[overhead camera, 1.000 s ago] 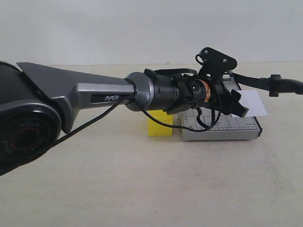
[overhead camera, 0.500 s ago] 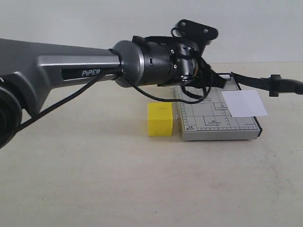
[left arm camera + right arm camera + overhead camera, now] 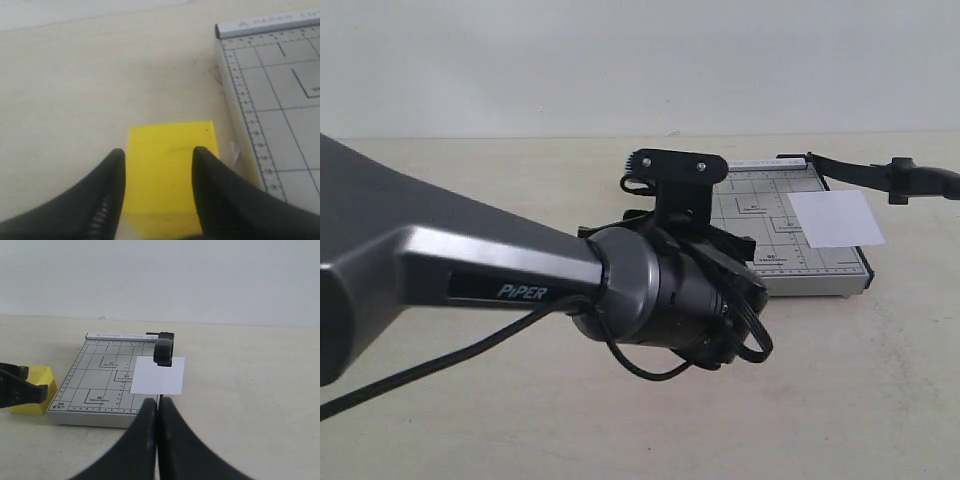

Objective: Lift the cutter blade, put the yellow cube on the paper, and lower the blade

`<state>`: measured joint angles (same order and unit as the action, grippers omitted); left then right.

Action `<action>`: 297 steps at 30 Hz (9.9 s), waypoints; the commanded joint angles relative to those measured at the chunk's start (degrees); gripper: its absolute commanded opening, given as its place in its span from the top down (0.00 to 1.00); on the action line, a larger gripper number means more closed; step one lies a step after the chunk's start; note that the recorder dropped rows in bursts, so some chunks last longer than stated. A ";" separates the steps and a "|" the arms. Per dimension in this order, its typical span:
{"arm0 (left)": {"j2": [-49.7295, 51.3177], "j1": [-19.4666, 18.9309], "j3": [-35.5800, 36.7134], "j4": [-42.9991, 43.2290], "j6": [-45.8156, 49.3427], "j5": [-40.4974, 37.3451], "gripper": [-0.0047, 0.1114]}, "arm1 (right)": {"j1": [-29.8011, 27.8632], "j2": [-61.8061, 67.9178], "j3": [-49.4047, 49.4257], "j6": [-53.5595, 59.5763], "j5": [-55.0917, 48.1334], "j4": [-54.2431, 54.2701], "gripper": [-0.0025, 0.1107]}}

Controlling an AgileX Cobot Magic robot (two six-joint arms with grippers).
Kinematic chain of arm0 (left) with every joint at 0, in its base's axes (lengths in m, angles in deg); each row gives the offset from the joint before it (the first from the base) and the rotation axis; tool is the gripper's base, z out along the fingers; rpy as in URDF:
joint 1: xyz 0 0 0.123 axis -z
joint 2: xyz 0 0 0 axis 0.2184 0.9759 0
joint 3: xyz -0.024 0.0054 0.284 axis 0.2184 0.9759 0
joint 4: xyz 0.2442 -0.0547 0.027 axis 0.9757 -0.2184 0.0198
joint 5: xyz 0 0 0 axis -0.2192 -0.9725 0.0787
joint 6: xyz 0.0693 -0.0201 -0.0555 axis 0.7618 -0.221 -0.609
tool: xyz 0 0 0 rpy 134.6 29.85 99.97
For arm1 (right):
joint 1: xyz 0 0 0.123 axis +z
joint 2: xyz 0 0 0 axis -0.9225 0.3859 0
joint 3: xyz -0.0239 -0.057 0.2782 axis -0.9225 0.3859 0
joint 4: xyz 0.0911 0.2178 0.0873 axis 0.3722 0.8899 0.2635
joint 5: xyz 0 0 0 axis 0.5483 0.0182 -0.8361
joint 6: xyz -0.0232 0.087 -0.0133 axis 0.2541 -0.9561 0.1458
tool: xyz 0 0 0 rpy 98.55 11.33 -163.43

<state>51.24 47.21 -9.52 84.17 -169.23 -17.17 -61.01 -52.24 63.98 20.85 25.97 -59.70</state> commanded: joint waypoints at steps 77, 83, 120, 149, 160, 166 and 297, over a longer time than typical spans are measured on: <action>27.14 -12.76 -68.19 -85.17 127.93 19.53 0.92 | 0.10 -0.11 -0.10 0.00 1.88 2.07 0.98; 27.84 -12.76 -68.19 -85.46 127.93 21.64 0.92 | 0.10 -0.11 -0.10 0.00 1.88 2.07 0.98; 31.27 -12.76 -68.19 -86.49 128.43 25.22 0.92 | 0.10 -0.11 -0.10 0.00 1.88 2.07 0.98; 30.87 -12.76 -68.19 -82.54 129.01 30.66 0.17 | 0.10 -0.11 -0.10 0.00 2.00 2.07 0.98; 23.92 -12.76 -68.19 -81.12 128.77 22.71 0.30 | 0.10 -0.11 -0.10 0.00 2.00 2.07 0.98; 20.98 -12.62 -68.19 -81.40 128.77 16.74 0.82 | 0.10 -0.11 -0.10 0.00 2.12 2.07 0.98; -119.48 -59.74 82.92 -94.41 125.98 45.57 0.92 | 0.10 63.85 -49.30 0.00 -30.28 -3.90 0.71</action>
<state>-68.04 -12.61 73.20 -9.66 -43.53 27.63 -61.01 11.66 14.45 20.85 -4.21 -63.42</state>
